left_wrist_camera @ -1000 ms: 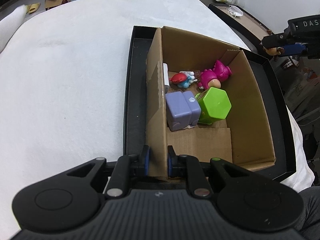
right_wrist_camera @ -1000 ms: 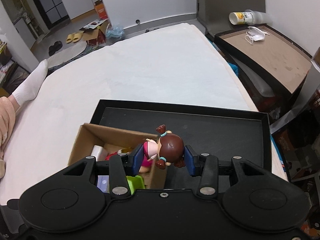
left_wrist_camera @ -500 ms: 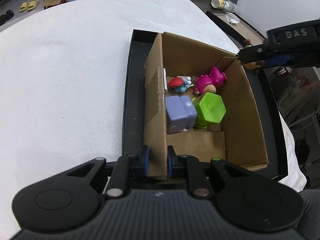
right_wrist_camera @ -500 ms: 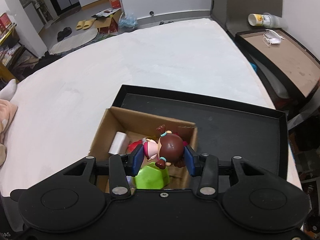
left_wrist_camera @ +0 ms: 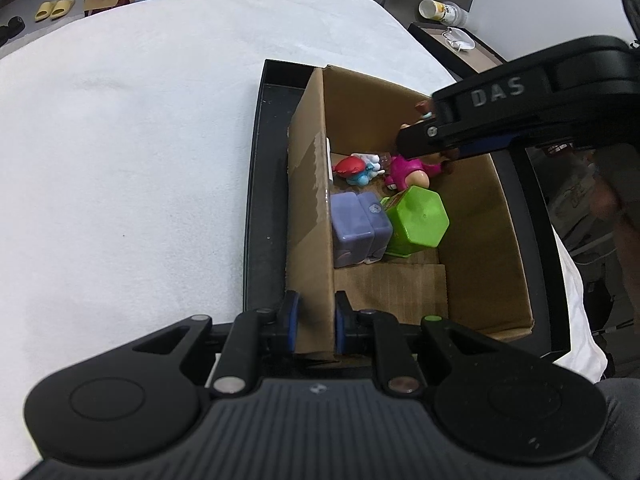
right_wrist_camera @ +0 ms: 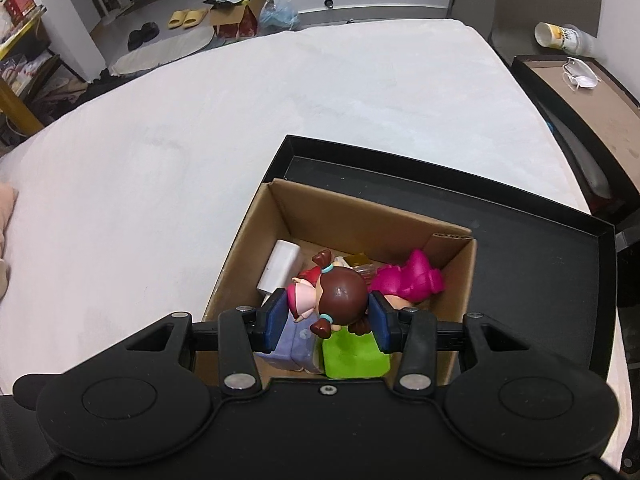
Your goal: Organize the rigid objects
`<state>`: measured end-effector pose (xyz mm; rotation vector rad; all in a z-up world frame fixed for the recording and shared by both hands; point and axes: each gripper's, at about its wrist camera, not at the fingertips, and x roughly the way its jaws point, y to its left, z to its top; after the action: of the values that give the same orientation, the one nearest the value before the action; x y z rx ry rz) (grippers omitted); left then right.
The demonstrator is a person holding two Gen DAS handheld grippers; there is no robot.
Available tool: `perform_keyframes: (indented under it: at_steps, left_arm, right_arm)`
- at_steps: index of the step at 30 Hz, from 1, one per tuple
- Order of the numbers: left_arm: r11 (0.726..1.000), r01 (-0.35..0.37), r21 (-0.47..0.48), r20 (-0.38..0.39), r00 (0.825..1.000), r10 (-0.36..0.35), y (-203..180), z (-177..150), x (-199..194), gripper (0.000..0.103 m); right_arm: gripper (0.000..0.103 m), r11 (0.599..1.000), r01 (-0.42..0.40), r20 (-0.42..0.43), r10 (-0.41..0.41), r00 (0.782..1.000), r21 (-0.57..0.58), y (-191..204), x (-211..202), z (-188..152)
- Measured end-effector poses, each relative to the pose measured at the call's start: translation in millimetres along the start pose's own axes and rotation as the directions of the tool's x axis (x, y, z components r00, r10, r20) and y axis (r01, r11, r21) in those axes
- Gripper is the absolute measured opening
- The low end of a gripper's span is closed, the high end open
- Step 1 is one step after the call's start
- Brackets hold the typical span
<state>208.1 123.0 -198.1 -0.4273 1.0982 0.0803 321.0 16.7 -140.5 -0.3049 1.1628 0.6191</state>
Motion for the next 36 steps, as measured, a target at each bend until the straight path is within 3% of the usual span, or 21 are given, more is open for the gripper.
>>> perform_keyframes:
  at_steps: [2,5,18,23,27,32,36]
  left_arm:
    - [1.000,-0.002,0.004,0.001,1.000,0.002,0.2,0.3,0.2,0.017]
    - [1.000,-0.002,0.005,0.002,1.000,0.002,1.1,-0.1,0.5,0.017]
    - [1.000,-0.016,0.015,0.005,1.000,0.016,-3.6,0.2,-1.7,0.016]
    - [1.000,-0.019,0.009,0.027,0.999,0.019,-3.9,-2.0,-10.3,0.016]
    - [1.000,-0.013,0.004,0.030,0.999,0.013,-5.3,-1.8,-17.0,0.016]
    - [1.000,-0.024,-0.011,0.037,0.999,0.024,-6.1,1.4,-30.4,0.016]
    - [0.999,-0.032,-0.009,0.051,0.998,0.032,-12.7,10.3,-50.3,0.017]
  right_arm:
    - [0.046,1.000,0.005,-0.008,-0.005,1.000,0.008,-0.2,5.0,0.5]
    - [0.059,1.000,0.010,-0.017,-0.010,1.000,0.022,-3.4,8.6,-2.1]
    - [0.059,0.994,-0.031,0.077,0.023,0.997,0.109,-26.8,-37.9,-16.6]
    - [0.072,0.987,-0.045,0.118,0.028,0.993,0.151,-35.8,-52.0,-25.4]
    - [0.072,0.981,-0.062,0.131,0.038,0.991,0.184,-45.2,-59.8,-37.8]
    - [0.082,0.975,-0.083,0.166,0.048,0.985,0.208,-53.9,-76.0,-49.7]
    - [0.083,0.972,-0.092,0.183,0.052,0.982,0.217,-57.6,-86.4,-56.6]
